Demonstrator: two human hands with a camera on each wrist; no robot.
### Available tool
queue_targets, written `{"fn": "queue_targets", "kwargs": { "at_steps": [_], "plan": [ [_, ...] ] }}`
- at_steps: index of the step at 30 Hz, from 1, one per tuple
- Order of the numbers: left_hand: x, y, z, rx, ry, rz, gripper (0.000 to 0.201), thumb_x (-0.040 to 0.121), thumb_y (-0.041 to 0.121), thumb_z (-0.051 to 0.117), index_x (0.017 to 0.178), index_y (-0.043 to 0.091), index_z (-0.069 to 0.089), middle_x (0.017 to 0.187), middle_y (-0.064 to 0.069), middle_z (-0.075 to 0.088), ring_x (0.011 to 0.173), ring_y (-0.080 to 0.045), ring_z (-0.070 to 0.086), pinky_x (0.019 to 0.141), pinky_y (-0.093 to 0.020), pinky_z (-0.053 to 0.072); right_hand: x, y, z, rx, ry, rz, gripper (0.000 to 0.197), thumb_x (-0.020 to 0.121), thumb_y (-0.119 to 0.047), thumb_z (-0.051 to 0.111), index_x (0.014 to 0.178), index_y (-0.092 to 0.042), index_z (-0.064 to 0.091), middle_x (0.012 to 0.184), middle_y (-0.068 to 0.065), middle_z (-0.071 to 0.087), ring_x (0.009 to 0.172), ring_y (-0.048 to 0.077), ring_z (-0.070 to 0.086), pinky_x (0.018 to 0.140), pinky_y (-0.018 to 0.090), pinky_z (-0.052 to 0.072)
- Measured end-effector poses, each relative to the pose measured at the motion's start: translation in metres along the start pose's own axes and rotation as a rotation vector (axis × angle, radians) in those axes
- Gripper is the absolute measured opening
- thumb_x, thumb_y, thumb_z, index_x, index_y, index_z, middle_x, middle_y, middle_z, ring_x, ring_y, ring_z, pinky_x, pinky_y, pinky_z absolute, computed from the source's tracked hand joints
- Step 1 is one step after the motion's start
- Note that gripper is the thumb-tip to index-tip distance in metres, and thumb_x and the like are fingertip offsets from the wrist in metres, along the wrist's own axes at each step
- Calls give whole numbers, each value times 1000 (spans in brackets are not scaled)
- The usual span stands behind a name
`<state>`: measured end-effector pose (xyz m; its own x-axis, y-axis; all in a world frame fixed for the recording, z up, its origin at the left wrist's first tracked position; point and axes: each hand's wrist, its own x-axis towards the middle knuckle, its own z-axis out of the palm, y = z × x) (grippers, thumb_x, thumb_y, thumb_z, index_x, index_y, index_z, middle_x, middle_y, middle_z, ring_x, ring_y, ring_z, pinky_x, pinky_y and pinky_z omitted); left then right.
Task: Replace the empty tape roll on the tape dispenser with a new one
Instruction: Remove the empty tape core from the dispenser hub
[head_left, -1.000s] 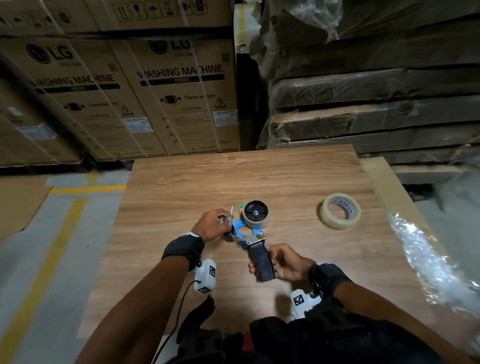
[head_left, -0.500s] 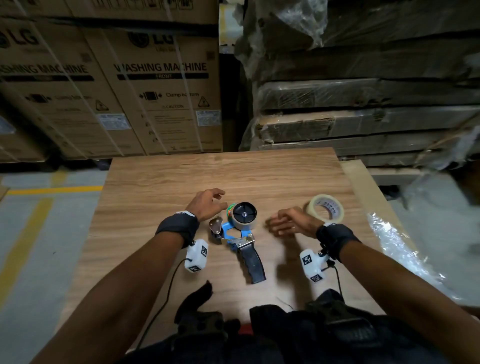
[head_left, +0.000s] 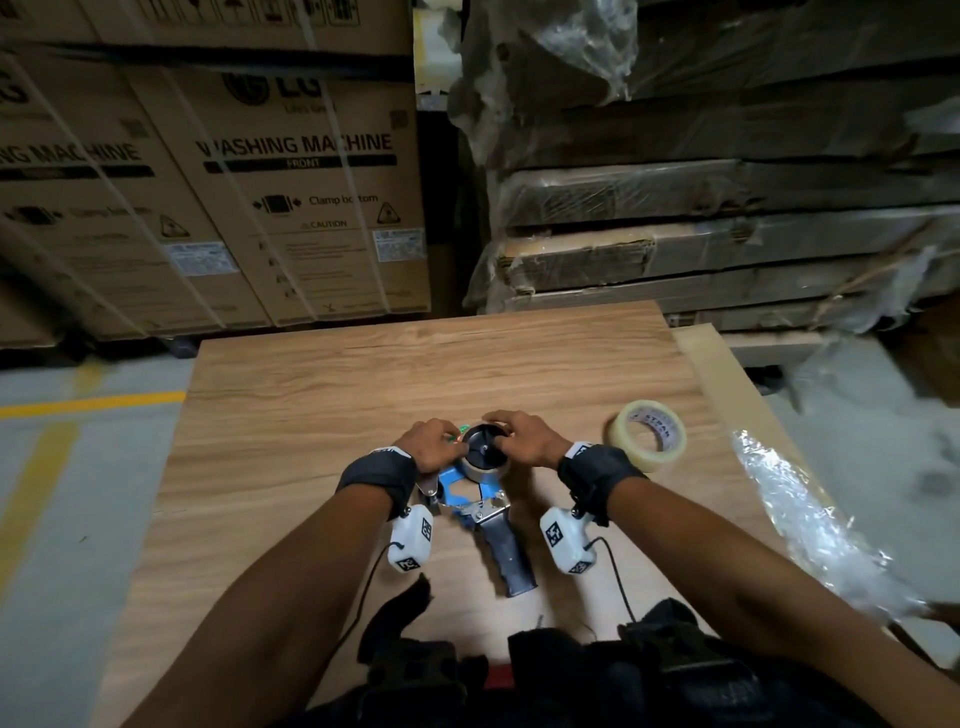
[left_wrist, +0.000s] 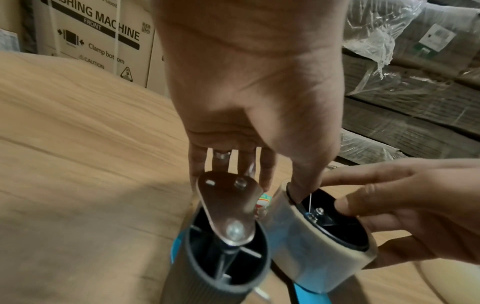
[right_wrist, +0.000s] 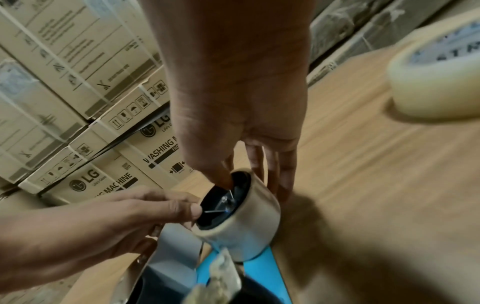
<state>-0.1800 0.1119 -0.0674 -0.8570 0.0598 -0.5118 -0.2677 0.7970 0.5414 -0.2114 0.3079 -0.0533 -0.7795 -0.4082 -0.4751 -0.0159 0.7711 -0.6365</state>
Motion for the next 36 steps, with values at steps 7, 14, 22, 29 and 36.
{"fn": "queue_targets", "kwargs": {
  "at_steps": [7, 14, 22, 29, 36],
  "plan": [
    [-2, 3, 5, -54, 1, 52, 30, 91, 34, 64, 115, 19, 74, 115, -8, 73, 108, -28, 65, 93, -35, 51, -11, 19, 10, 91, 63, -19, 61, 86, 4, 54, 143, -16, 54, 142, 13, 60, 126, 32, 59, 106, 34, 45],
    [-2, 20, 14, 47, -40, 73, 24, 86, 36, 58, 99, 26, 76, 95, -7, 75, 94, -29, 66, 87, -42, 55, -18, 40, 8, 181, 91, 73, 45, 87, 2, 59, 128, -18, 59, 88, 9, 64, 78, 21, 55, 62, 22, 44],
    [-4, 22, 43, 177, 61, 68, 40, 90, 43, 43, 120, 27, 64, 122, -18, 67, 118, -41, 55, 95, -46, 49, -22, 46, 11, 184, 125, 147, 42, 92, -7, 64, 133, -17, 64, 95, 3, 61, 63, 4, 50, 48, 4, 36],
    [-11, 9, 49, 160, 163, 66, 38, 98, 39, 41, 125, 23, 63, 126, -16, 66, 119, -41, 54, 95, -47, 49, -21, 22, 13, 211, 117, 160, 51, 89, -1, 58, 137, -15, 64, 133, 13, 67, 119, 27, 66, 102, 27, 50],
    [-13, 10, 51, 69, 225, -8, 32, 97, 37, 51, 120, 25, 69, 122, -16, 69, 118, -39, 57, 95, -44, 50, -18, 18, 17, 249, 117, 165, 51, 87, -3, 59, 136, -17, 66, 135, 13, 67, 126, 28, 62, 108, 31, 48]
  ]
}}
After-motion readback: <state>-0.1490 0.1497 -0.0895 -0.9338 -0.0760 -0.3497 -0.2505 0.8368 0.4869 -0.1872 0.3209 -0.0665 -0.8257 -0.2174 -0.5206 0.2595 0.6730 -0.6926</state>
